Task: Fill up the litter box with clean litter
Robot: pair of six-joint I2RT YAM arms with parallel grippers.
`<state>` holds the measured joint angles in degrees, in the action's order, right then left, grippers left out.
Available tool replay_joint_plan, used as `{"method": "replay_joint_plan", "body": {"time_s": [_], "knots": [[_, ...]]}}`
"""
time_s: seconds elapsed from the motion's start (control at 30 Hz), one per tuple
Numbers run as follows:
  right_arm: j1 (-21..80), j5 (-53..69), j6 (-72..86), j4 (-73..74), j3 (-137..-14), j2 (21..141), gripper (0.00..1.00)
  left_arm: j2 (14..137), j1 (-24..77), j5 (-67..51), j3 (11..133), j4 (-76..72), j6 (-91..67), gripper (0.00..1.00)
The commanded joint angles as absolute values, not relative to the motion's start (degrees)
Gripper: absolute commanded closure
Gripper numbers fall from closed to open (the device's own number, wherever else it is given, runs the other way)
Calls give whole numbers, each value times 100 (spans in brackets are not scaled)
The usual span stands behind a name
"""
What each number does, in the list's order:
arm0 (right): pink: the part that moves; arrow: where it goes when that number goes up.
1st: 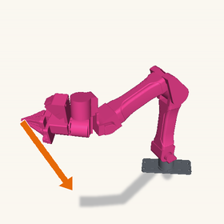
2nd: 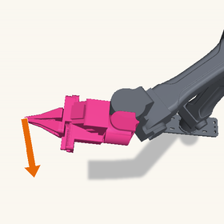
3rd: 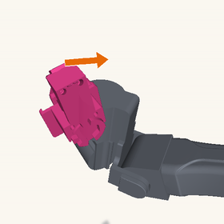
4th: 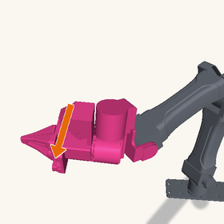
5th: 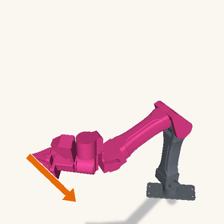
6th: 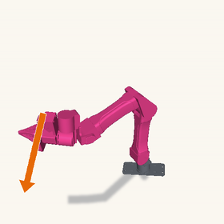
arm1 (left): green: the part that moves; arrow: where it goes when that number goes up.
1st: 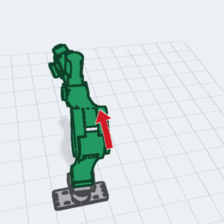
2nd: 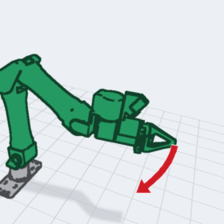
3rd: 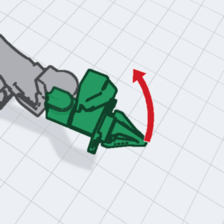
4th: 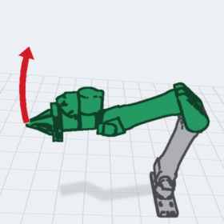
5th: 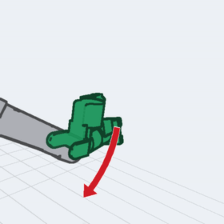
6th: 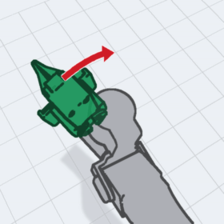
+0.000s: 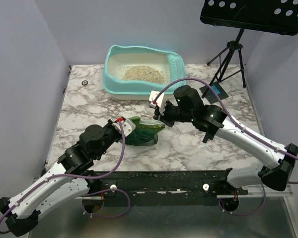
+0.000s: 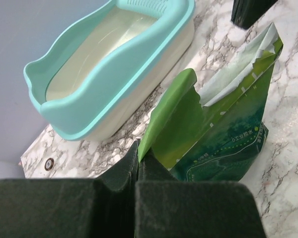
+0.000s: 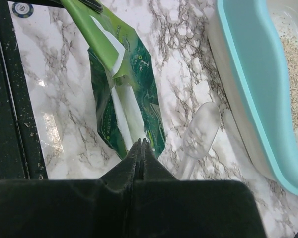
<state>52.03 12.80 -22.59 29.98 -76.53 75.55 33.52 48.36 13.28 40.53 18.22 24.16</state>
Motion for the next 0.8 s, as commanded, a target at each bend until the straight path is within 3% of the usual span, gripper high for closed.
{"method": "replay_joint_plan", "body": {"time_s": [0.0, 0.03, 0.1, 0.17, 0.77], "knots": [[5194, 1380, -2303, 3261, -7936, 7944, 99, 3147, 4825, 1627, 3929, 1284, 2312, 100], [5194, 1310, -2268, 3269, -8032, 8032, 93, 3120, 4825, 1548, 3894, 1205, 2312, 100], [5186, 1274, -2267, 3331, -8156, 8191, 66, 3111, 4834, 1451, 3841, 1047, 2294, 100], [5177, 1292, -2346, 3401, -8226, 8270, 56, 3138, 4834, 1371, 3815, 950, 2311, 100], [4948, 1582, -2733, 3612, -8402, 8754, 53, 3463, 4843, 967, 4078, 642, 2268, 100]]}}
